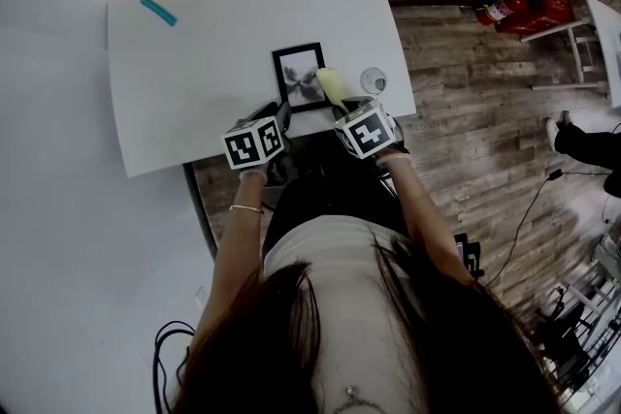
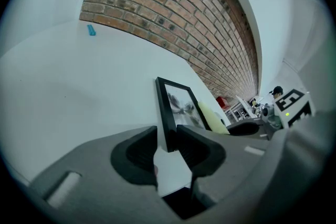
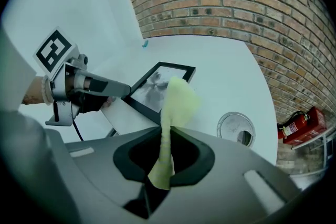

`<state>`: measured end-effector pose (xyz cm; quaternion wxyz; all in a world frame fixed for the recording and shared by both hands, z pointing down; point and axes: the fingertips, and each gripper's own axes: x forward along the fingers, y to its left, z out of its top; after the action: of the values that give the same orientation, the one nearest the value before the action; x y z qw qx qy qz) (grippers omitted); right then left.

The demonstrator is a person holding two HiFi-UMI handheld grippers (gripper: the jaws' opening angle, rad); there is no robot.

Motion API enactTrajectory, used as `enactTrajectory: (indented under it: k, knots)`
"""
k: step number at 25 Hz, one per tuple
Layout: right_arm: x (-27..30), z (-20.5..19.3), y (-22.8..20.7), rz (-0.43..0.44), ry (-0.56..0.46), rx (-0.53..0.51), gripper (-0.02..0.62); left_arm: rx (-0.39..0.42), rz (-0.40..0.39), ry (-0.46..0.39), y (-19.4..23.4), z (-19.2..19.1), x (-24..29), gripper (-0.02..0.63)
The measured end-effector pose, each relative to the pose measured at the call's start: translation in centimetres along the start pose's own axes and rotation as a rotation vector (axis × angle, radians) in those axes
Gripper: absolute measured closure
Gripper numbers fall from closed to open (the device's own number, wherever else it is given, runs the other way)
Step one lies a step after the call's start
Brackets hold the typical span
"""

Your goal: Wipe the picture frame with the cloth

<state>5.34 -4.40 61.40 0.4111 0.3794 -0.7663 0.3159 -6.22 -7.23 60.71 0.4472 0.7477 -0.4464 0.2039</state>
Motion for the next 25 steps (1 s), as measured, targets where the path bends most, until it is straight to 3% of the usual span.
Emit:
enactTrajectory:
  k: [25]
  knots:
    - [-0.7,-2.7,1.5,0.055,0.063,-0.021,0.555,-0.001,0.000,-0.002,-0.2,0.0,-0.1,0.489]
